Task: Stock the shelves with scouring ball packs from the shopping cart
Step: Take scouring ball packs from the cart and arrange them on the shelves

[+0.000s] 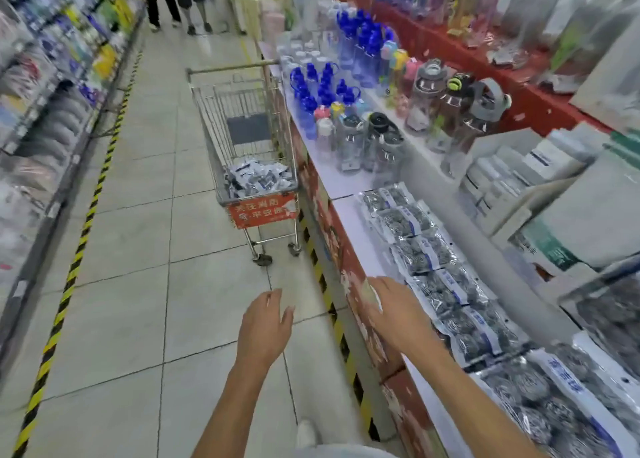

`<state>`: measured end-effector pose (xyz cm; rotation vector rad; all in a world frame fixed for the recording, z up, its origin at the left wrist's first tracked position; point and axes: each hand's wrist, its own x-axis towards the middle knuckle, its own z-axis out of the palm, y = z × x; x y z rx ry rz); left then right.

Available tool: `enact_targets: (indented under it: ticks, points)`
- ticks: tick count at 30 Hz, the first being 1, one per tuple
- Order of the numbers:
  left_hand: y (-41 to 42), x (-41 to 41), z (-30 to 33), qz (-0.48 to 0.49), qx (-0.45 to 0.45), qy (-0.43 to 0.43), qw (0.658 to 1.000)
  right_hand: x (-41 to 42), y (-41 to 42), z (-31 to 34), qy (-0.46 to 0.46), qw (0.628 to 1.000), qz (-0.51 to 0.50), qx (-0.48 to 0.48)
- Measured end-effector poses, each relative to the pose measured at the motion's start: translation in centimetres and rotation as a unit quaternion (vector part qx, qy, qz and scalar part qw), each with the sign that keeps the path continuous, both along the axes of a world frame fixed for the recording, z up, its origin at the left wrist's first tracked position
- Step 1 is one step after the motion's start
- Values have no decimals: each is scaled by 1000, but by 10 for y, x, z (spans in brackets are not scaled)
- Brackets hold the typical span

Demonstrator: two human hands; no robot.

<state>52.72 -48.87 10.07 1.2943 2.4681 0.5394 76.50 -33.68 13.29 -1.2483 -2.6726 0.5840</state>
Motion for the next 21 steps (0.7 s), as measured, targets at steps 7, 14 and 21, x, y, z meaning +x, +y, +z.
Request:
enact_targets:
  ticks: [7, 14, 21]
  points:
    - [7, -82, -5, 58, -3, 3, 998, -103, 36, -25, -1, 999, 35, -20]
    - [69, -164, -15, 93, -16, -9, 996, -188, 96, -52, -17, 997, 57, -53]
    - [172, -258, -21, 122, -30, -32, 992, -275, 187, -81, -49, 989, 65, -125]
